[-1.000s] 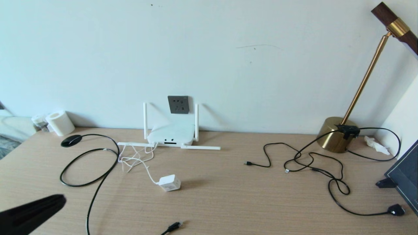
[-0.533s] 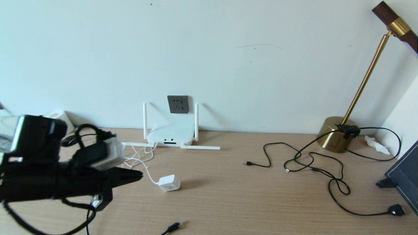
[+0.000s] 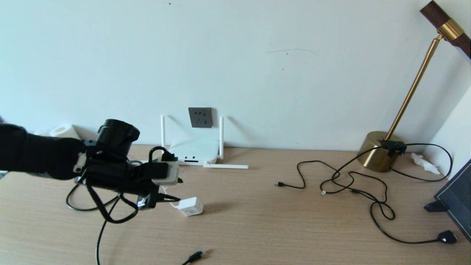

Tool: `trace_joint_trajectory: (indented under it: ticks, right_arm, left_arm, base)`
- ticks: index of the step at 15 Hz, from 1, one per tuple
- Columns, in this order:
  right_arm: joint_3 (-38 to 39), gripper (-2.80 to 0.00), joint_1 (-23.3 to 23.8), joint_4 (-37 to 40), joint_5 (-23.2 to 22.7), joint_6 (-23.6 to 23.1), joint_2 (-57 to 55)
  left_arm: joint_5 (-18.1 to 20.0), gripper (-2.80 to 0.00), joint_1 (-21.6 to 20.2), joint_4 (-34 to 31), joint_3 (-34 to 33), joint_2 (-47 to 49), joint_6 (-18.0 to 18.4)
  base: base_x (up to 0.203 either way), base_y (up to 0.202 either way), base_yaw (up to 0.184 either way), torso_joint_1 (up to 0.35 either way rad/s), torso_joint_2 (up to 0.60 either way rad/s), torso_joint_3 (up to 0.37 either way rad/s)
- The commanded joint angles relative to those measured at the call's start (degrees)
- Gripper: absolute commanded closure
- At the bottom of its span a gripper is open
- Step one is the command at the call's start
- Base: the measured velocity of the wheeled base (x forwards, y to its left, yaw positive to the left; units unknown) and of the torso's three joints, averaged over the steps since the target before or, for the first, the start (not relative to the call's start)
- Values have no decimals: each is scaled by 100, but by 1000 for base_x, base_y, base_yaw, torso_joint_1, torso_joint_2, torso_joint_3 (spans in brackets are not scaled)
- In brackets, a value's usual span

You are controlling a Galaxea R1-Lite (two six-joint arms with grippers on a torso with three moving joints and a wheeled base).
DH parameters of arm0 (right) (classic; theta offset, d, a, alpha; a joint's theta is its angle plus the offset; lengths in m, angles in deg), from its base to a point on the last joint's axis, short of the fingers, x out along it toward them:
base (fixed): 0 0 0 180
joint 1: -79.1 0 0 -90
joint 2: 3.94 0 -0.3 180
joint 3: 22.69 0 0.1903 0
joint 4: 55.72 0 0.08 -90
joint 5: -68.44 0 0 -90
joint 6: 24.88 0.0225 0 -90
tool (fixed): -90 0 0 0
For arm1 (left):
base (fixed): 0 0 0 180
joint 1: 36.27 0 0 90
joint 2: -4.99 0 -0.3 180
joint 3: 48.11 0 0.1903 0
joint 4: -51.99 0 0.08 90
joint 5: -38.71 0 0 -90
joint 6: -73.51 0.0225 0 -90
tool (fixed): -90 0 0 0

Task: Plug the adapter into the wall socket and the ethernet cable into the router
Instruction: Pick up plug

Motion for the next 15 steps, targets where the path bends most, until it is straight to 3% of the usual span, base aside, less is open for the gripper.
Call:
trace_joint_trajectory:
  ticks: [1, 3, 5, 7, 9, 12, 15]
  right_arm:
    - [1, -280, -4, 11, 2, 1, 2]
    - [1, -280, -4, 8, 2, 1, 2]
    - [1, -280, -4, 11, 2, 1, 2]
    - [1, -280, -4, 3, 2, 1, 2]
    - [1, -280, -11, 3, 2, 1, 2]
    - [1, -280, -4, 10, 2, 1, 2]
    - [1, -280, -4, 11, 2, 1, 2]
  left_arm:
    - [-19, -280, 20, -518, 889, 701, 694]
    - [-382, -280, 28, -1390, 1467, 893, 860]
    - [-589, -280, 47, -2076, 1864, 931, 312]
    - [-609, -280, 121, -2639, 2240, 1015, 222]
    - [-598, -280, 272, -2799, 2516, 1254, 158]
    - [-609, -280, 453, -2746, 2527, 1522, -112]
    - [-628, -280, 468, -2697, 2437, 1585, -139]
  base:
    - [0, 0, 0, 0, 0, 0]
    - [0, 0, 0, 0, 0, 0]
    - [0, 0, 0, 0, 0, 0]
    - [0, 0, 0, 0, 0, 0]
    - [0, 0, 0, 0, 0, 0]
    - [0, 0, 0, 0, 0, 0]
    - [0, 0, 0, 0, 0, 0]
